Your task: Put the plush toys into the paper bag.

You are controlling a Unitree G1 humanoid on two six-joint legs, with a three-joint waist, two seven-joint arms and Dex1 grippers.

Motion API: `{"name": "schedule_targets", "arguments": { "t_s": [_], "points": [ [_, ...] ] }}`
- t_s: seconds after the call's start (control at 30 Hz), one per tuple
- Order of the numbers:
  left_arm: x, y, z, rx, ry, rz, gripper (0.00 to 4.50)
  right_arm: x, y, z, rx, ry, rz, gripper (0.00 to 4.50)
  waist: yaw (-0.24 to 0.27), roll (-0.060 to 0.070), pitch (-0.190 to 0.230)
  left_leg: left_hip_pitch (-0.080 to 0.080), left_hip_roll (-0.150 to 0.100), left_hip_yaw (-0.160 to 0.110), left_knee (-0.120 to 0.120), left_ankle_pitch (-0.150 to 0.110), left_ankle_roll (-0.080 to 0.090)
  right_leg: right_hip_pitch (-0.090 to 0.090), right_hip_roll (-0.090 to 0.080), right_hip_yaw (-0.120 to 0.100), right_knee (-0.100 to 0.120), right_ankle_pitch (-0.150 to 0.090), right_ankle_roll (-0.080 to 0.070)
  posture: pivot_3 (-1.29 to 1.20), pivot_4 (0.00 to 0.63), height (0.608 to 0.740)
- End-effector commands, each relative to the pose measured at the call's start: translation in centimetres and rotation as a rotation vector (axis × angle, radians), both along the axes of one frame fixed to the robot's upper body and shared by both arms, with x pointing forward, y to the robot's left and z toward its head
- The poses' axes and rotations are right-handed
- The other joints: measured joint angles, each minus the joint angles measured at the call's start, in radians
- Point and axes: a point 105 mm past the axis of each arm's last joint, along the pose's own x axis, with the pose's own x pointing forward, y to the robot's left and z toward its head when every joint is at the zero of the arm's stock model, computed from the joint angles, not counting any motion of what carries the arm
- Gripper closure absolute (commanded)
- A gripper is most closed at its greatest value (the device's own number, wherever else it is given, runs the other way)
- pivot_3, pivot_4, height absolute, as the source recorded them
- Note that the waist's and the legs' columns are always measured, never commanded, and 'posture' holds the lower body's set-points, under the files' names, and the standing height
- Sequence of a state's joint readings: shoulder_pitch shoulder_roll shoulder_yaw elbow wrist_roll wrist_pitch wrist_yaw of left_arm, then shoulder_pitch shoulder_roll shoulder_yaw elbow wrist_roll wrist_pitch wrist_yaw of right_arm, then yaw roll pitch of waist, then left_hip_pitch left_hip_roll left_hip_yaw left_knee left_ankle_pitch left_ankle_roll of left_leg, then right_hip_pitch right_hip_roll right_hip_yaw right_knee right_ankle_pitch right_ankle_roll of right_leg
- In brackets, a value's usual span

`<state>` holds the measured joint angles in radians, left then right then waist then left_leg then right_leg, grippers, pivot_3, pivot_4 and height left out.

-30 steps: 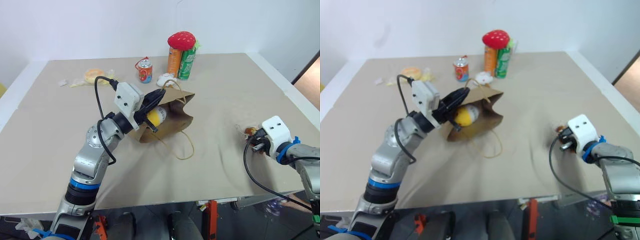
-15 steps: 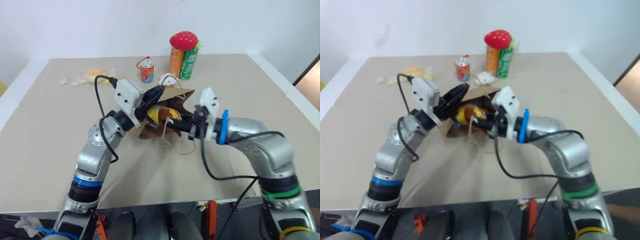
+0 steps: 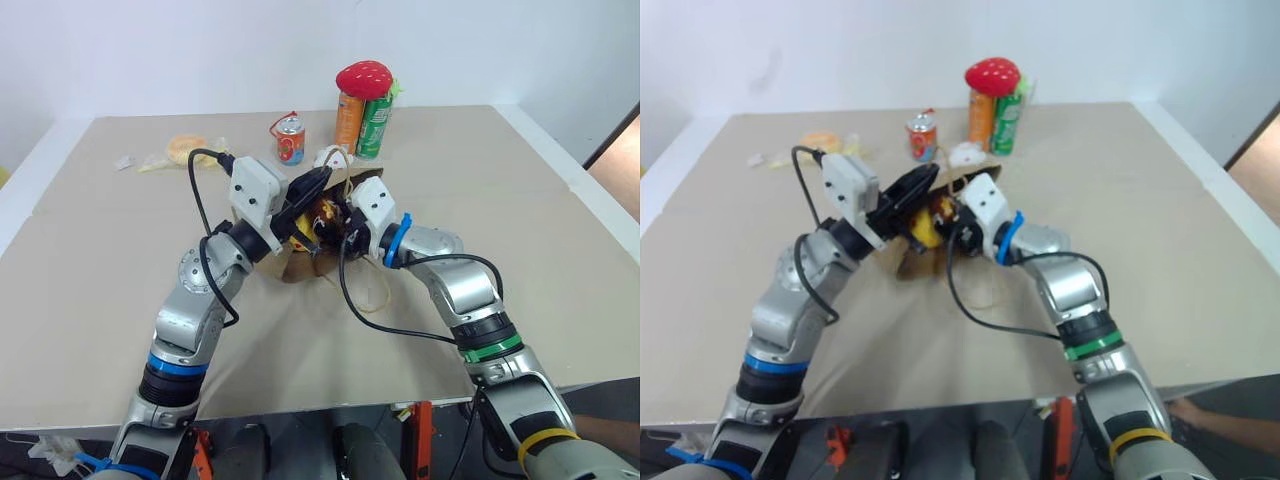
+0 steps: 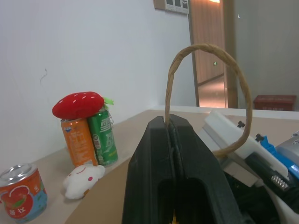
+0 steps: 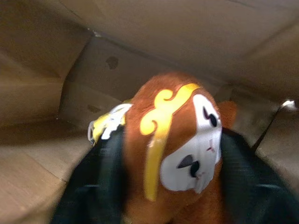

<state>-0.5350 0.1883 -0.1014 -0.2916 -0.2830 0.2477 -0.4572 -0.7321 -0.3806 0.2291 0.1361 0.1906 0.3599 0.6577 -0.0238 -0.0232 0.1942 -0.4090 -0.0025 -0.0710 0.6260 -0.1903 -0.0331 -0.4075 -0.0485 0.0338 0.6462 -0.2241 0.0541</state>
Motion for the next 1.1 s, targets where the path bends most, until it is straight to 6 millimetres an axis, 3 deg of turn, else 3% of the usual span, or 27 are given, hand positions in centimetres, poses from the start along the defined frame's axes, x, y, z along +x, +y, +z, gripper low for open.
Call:
{"name": "schedule_targets", "arguments": {
  "t_s": [0.03, 0.23, 0.37, 0.5, 0.67, 0.77, 0.97, 1.1],
  "points": [
    [-0.7, 0.5, 0.9, -0.010, -0.039, 0.012, 4.50, -1.9, -0.1, 4.0, 0.015, -0.122, 0.095, 0.02, 0.000, 0.000, 0.000, 0.000, 0.000, 0.000, 0.000, 0.000, 0.000, 0.000, 0.000, 0.000, 0.000, 0.000, 0.000, 0.00, 0.150, 0.740],
    [-0.5, 1.0, 1.0, -0.005, -0.041, 0.029, 4.50, -5.0, -3.0, 5.6, 0.001, -0.106, 0.153, 0.02, 0.003, 0.000, 0.000, 0.000, 0.000, -0.001, 0.000, 0.000, 0.000, 0.000, 0.000, 0.000, 0.000, 0.000, 0.000, 0.00, 0.150, 0.740],
    [-0.3, 1.2, 0.9, 0.000, -0.039, 0.032, 4.50, -6.4, -5.4, 5.5, 0.014, 0.005, 0.149, 0.02, 0.003, 0.000, 0.000, 0.000, -0.001, 0.000, 0.000, 0.000, 0.000, 0.001, -0.001, 0.000, 0.000, -0.001, 0.000, 0.00, 0.150, 0.740],
    [-0.2, 1.2, 0.9, -0.003, -0.039, 0.031, 4.50, -6.8, -8.1, 2.7, -0.012, 0.130, 0.050, 0.02, 0.003, 0.000, 0.000, 0.000, 0.000, 0.000, 0.001, 0.000, 0.000, 0.001, -0.001, 0.000, 0.000, -0.001, 0.000, 0.00, 0.150, 0.740],
    [-0.1, 0.8, 0.9, -0.004, -0.040, 0.020, 4.50, -6.6, -8.2, -2.4, -0.028, 0.254, -0.034, 0.02, -0.001, 0.000, 0.000, 0.001, 0.000, 0.001, 0.001, 0.000, 0.000, 0.001, 0.000, 0.001, 0.000, -0.001, 0.000, 0.00, 0.150, 0.740],
    [-0.1, 0.6, 1.0, -0.002, -0.044, 0.010, 4.50, -5.9, -7.9, -4.1, -0.030, 0.280, -0.073, 0.02, -0.001, 0.000, 0.000, 0.001, 0.001, 0.001, 0.001, 0.000, 0.000, 0.001, 0.001, 0.002, 0.000, 0.000, 0.000, 0.00, 0.150, 0.740],
    [0.1, 0.9, 1.0, 0.001, -0.045, 0.013, 4.50, -5.5, -8.3, -3.4, -0.010, 0.244, -0.083, 1.95, 0.002, 0.000, 0.000, 0.000, -0.001, 0.002, 0.002, 0.000, 0.000, 0.001, 0.001, 0.005, 0.000, 0.000, 0.000, 0.00, 0.150, 0.740],
    [0.1, 1.0, 1.0, 0.003, -0.047, 0.016, 4.50, -5.8, -8.8, -3.2, -0.024, 0.222, -0.075, 3.89, 0.002, 0.000, 0.000, 0.000, -0.001, 0.002, 0.002, 0.000, 0.000, 0.001, 0.001, 0.005, 0.000, 0.000, 0.001, 0.00, 0.150, 0.740]
  ]
}}
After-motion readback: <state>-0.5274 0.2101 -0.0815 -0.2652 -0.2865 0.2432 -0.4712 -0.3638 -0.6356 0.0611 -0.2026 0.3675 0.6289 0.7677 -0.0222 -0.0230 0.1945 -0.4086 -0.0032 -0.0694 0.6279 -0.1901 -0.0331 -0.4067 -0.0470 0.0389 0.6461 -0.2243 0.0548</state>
